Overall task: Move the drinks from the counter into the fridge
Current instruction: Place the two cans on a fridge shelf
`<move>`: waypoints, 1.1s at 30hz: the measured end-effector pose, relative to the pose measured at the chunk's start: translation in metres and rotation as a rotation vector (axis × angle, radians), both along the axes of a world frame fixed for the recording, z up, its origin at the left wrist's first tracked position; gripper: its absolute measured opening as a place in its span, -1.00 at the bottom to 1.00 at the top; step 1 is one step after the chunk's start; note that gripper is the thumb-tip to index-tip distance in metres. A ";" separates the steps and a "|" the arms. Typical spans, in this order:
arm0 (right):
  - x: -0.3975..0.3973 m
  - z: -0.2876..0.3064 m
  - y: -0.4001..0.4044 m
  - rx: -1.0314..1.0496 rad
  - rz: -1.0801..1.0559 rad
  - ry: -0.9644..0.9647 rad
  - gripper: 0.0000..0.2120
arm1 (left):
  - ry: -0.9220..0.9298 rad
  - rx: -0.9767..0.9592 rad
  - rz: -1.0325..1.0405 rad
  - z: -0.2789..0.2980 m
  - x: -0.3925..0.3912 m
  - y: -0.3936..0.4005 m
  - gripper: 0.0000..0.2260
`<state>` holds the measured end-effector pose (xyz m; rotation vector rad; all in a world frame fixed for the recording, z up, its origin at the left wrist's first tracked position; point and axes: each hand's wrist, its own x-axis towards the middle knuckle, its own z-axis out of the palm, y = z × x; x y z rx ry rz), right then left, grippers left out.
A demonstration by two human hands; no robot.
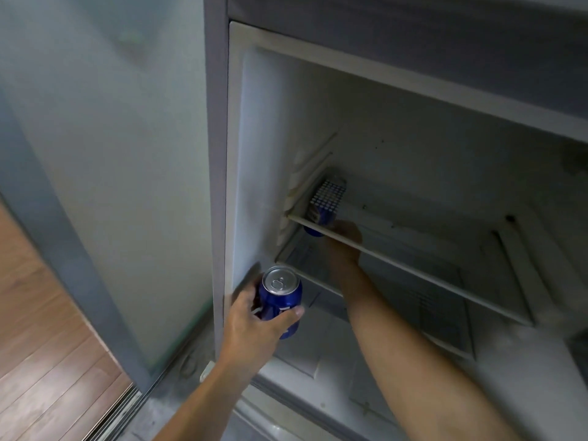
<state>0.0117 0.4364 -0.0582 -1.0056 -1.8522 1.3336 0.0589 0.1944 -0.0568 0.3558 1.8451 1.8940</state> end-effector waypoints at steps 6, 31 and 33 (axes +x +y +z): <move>0.098 -0.006 -0.055 -0.146 0.422 0.055 -0.58 | 0.052 -0.030 -0.049 0.007 -0.014 0.012 -0.51; 0.002 -0.014 -0.069 0.065 0.000 0.186 -0.44 | 0.308 -0.114 -0.198 -0.037 -0.019 -0.087 -0.78; -0.008 -0.017 -0.060 0.088 -0.054 0.113 -0.38 | 0.331 -0.127 -0.187 -0.036 -0.020 -0.093 -0.78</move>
